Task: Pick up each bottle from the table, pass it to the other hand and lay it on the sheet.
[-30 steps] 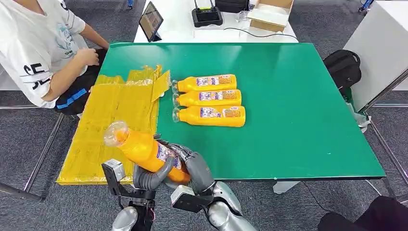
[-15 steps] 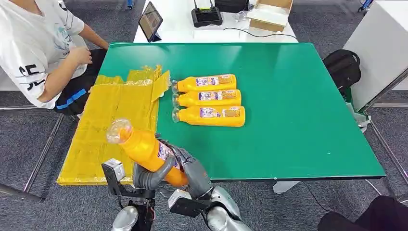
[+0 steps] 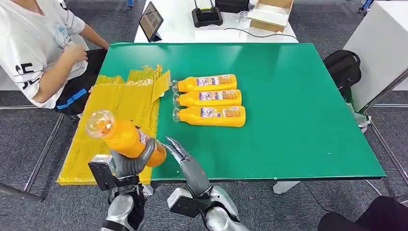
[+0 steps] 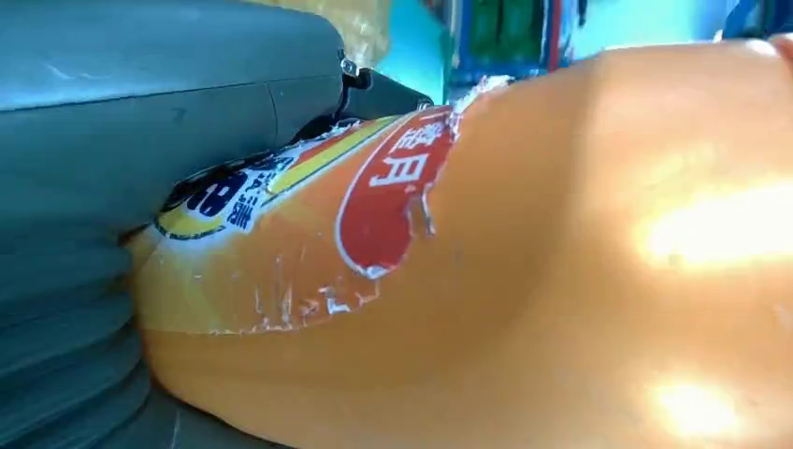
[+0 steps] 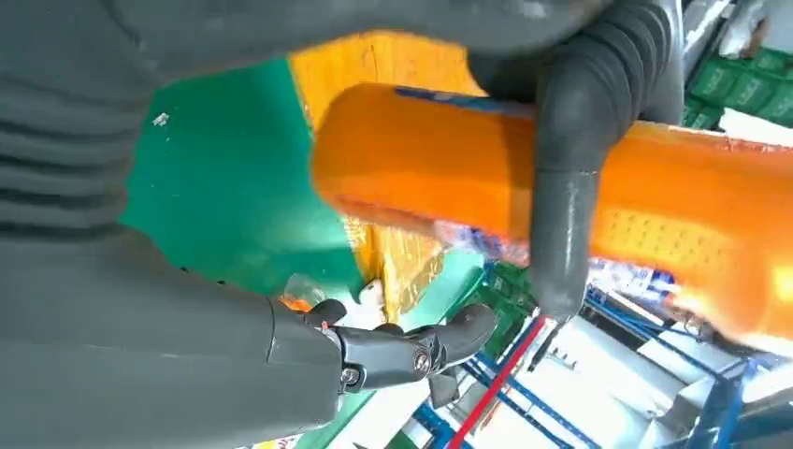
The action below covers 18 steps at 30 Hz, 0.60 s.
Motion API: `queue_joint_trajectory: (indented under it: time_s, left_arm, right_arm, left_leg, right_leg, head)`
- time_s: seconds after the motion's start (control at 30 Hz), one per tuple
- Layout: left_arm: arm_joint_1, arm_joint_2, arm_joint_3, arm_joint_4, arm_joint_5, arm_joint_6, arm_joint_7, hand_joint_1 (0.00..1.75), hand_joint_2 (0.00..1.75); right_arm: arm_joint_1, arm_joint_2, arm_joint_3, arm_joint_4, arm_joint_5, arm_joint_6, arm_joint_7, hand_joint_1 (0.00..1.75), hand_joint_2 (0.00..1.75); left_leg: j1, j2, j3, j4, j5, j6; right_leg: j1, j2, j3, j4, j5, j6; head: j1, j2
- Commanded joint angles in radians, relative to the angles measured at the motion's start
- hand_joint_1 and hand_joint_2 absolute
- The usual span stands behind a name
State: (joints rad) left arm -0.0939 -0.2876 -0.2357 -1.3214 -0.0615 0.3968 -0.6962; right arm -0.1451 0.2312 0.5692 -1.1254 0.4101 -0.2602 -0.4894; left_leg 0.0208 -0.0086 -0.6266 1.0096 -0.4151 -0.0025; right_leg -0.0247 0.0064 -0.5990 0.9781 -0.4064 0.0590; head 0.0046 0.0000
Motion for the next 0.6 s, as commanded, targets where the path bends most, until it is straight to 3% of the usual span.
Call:
queue_joint_trajectory:
  time_s: [0.03,0.13,0.17,0.23,0.33,0.4,0.47,0.53,0.6]
  left_arm:
    - [-0.096,0.011,0.08,0.091,-0.058,0.098,-0.002,1.75,1.75]
    - [-0.123,0.032,0.085,0.11,-0.109,0.196,-0.002,1.75,1.75]
    - [-0.136,0.051,0.069,0.123,-0.191,0.297,-0.002,1.75,1.75]
    - [-0.161,0.033,0.161,0.154,-0.363,0.301,-0.002,1.75,1.75]
    - [-0.245,-0.017,0.4,0.218,-0.916,0.301,-0.002,1.75,1.75]
    - [-0.314,-0.006,0.49,0.286,-1.161,0.301,-0.002,1.75,1.75]
    - [-0.383,0.062,0.474,0.393,-1.366,0.301,0.096,1.75,1.75]
    - [-0.492,0.192,0.347,0.606,-1.509,0.301,0.271,1.75,1.75]
    - [-0.543,0.247,0.266,0.742,-1.509,0.293,0.336,1.75,1.75]
  right_arm:
    - [-0.02,-0.017,-0.014,0.008,-0.022,-0.017,-0.014,0.0,0.0]
    - [-0.014,-0.015,-0.026,-0.009,-0.038,-0.028,-0.024,0.0,0.0]
    - [-0.014,-0.015,-0.027,-0.014,-0.043,-0.029,-0.029,0.0,0.0]
    - [-0.016,-0.011,-0.036,-0.026,-0.06,-0.041,-0.049,0.0,0.0]
    - [-0.027,-0.012,-0.044,-0.062,-0.095,-0.054,-0.082,0.0,0.0]
    - [-0.035,-0.017,-0.044,-0.081,-0.114,-0.054,-0.097,0.0,0.0]
    - [-0.04,-0.019,-0.044,-0.094,-0.133,-0.045,-0.108,0.0,0.0]
    - [-0.043,-0.019,-0.041,-0.105,-0.141,-0.032,-0.111,0.0,0.0]
    - [-0.044,-0.018,-0.039,-0.105,-0.141,-0.029,-0.111,0.0,0.0]
  left_leg:
    - [0.0,-0.001,0.004,-0.001,-0.001,0.001]
    - [0.0,-0.001,0.003,-0.001,-0.001,0.001]
    - [0.001,0.0,0.006,-0.001,-0.002,0.001]
    - [0.0,0.0,0.004,-0.001,-0.001,0.001]
    - [0.0,0.0,0.003,-0.001,0.0,0.001]
    - [0.0,0.0,0.001,0.0,0.0,0.001]
    - [0.001,0.001,0.004,0.001,-0.001,0.001]
    - [0.0,0.001,0.002,-0.001,0.001,0.0]
    - [0.0,-0.001,0.002,-0.001,0.001,0.0]
  right_leg:
    - [0.001,-0.002,0.004,-0.001,-0.001,-0.003]
    - [0.001,-0.002,0.003,-0.001,-0.001,-0.002]
    - [0.002,-0.001,0.006,-0.001,-0.002,-0.004]
    - [0.001,-0.001,0.004,-0.001,-0.001,-0.003]
    - [0.001,-0.001,0.003,-0.001,0.0,-0.002]
    - [0.001,0.0,0.001,0.0,0.0,-0.002]
    - [0.002,0.0,0.004,0.0,-0.001,-0.004]
    - [0.001,0.0,0.002,0.0,0.001,-0.003]
    - [0.0,-0.002,0.002,0.0,0.001,-0.002]
  head:
    - [0.0,0.0]
    - [0.0,0.0]
    - [0.0,0.0]
    - [0.0,0.0]
    - [0.0,0.0]
    - [0.0,0.0]
    - [0.0,0.0]
    - [0.0,0.0]
    - [0.0,0.0]
